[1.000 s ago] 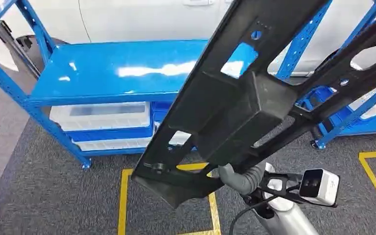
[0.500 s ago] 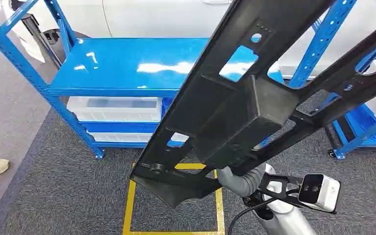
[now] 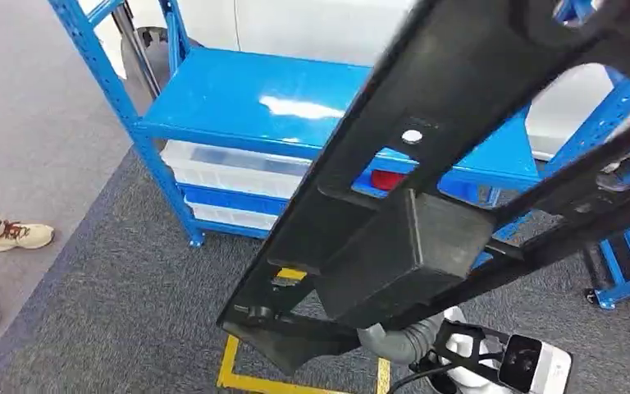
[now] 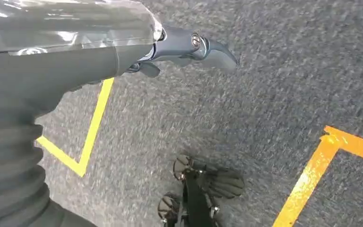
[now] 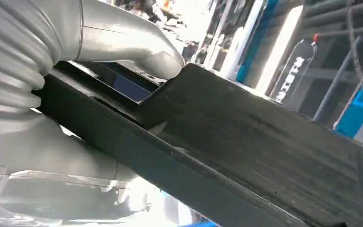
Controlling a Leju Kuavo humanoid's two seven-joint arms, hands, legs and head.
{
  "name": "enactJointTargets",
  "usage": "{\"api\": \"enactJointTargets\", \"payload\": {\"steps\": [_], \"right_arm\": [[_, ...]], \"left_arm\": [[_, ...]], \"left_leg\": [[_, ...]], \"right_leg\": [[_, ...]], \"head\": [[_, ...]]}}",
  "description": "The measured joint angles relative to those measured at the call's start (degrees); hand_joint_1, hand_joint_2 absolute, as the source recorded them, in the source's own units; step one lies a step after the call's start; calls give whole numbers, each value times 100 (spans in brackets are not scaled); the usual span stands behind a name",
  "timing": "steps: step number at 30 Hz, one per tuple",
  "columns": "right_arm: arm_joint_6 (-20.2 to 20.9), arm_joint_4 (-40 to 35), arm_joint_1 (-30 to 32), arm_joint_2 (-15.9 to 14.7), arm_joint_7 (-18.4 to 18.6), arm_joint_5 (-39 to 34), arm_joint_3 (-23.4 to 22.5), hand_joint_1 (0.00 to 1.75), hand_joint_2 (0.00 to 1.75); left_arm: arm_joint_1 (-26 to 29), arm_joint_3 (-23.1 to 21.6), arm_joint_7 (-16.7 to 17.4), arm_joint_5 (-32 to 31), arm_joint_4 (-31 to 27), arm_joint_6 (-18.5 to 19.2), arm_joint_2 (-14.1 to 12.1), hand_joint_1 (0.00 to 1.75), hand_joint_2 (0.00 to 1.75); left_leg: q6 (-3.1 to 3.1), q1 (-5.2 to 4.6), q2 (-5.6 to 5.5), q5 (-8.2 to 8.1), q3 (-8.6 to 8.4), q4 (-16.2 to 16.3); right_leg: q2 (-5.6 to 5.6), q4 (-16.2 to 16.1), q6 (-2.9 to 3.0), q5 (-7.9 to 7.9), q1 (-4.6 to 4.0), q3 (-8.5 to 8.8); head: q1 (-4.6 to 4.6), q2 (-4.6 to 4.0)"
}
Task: Take the parts from the cabinet and place them on the table.
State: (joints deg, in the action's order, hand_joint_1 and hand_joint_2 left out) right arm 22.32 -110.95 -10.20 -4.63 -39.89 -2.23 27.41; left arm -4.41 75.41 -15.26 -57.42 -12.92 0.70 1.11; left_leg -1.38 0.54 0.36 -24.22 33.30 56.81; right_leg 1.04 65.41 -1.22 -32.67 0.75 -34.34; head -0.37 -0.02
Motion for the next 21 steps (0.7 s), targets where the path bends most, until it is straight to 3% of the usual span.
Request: {"api": "enactJointTargets", "payload": {"steps": [2, 3, 4, 5, 6, 7, 8, 11, 13, 14, 15, 16, 18, 19, 20, 21], "right_arm": [[59, -33, 47, -2, 29, -24, -68, 175, 175], [83, -35, 35, -2, 75, -97, -87, 175, 175], [122, -37, 5, -2, 134, -188, -111, 175, 175], [166, -37, -53, -2, 188, -288, -138, 175, 175], [183, -37, -118, -2, 210, -341, -150, 175, 175], [208, -37, -171, -4, 219, -387, -159, 175, 175], [232, -37, -202, -7, 219, -413, -166, 175, 175], [258, -35, -210, -15, 204, -446, -166, 175, 175], [258, -35, -207, -15, 144, -463, -166, 175, 175], [262, -33, -209, -15, 125, -466, -166, 175, 175], [267, -33, -198, -15, 98, -463, -166, 175, 175], [269, -28, -183, -15, 59, -461, -162, 175, 175], [284, -11, -155, -17, 35, -442, -162, 175, 175], [284, 4, -154, -18, 35, -431, -159, 175, 175], [284, 20, -159, -22, 35, -431, -159, 175, 175], [284, 24, -167, -28, 35, -433, -159, 175, 175]], "left_arm": [[-1, 0, 15, 15, 2, 66, 9, 0, 175], [0, 0, 42, 31, 0, 68, 9, 0, 175], [-1, 0, 72, 48, 0, 66, 9, 0, 175], [-2, 2, 103, 72, 0, 65, 13, 0, 175], [-9, 2, 122, 72, 0, 57, 20, 0, 175], [-20, 0, 147, 72, 0, 48, 31, 0, 175], [-32, 2, 157, 72, 2, 37, 50, 0, 175], [-11, 4, 192, 92, 2, 6, 81, 0, 175], [9, 15, 208, 107, 0, -15, 89, 0, 175], [23, 15, 216, 114, 2, -15, 120, 0, 175], [25, 15, 225, 120, 4, -20, 144, 0, 175], [15, 17, 251, 136, 4, -22, 157, 0, 175], [8, 17, 308, 138, 4, -20, 179, 0, 175], [18, 17, 336, 133, 4, -18, 192, 0, 175], [27, 17, 370, 120, 4, -11, 195, 0, 175], [29, 17, 394, 92, 4, 4, 197, 0, 175]], "left_leg": [[-9, -18, -126, 5, 21, 8], [-12, -24, -185, 7, 26, 19], [-12, -26, -243, 7, 27, 27], [-9, -26, -307, 8, 26, 40], [1, -26, -381, 6, 24, 59], [11, -25, -438, 2, 32, 81], [48, -57, -490, -5, 73, 123], [155, -12, -635, 45, 126, 95], [203, -12, -693, 43, 130, 101], [212, -25, -586, 2, 142, 149], [236, -41, -398, -136, 218, 314], [270, -25, -245, -360, 394, 681], [324, 17, -117, -757, 815, 1576], [344, 31, -98, -804, 933, 1824], [353, 40, -78, -710, 898, 1769], [353, 49, -58, -523, 736, 1466]], "right_leg": [[-85, 899, -16, -337, -2, -455], [-86, 1059, -16, -318, 0, -553], [-88, 948, -11, -172, 0, -516], [-97, 595, 1, 77, 0, -360], [-135, 72, 24, 361, 0, -115], [-275, -438, 53, 586, 2, 129], [-494, -666, 65, 533, 5, 222], [-340, -678, 118, 569, -33, 192], [-218, -780, 196, 631, 55, 226], [-178, -790, 203, 634, 33, 241], [-157, -807, 236, 642, 43, 246], [-85, -807, 242, 642, 37, 242], [51, -805, 250, 635, 17, 235], [116, -804, 249, 634, 15, 231], [180, -804, 242, 629, 15, 233], [236, -802, 233, 623, 15, 237]], "head": [[0, 0], [0, 0], [0, 0], [0, 0], [0, 0], [0, 0], [0, 0], [0, 0], [0, 0], [0, 0], [-4, 0], [-2, 0], [-2, 0], [-2, 0], [-2, 0], [-2, 0]]}}
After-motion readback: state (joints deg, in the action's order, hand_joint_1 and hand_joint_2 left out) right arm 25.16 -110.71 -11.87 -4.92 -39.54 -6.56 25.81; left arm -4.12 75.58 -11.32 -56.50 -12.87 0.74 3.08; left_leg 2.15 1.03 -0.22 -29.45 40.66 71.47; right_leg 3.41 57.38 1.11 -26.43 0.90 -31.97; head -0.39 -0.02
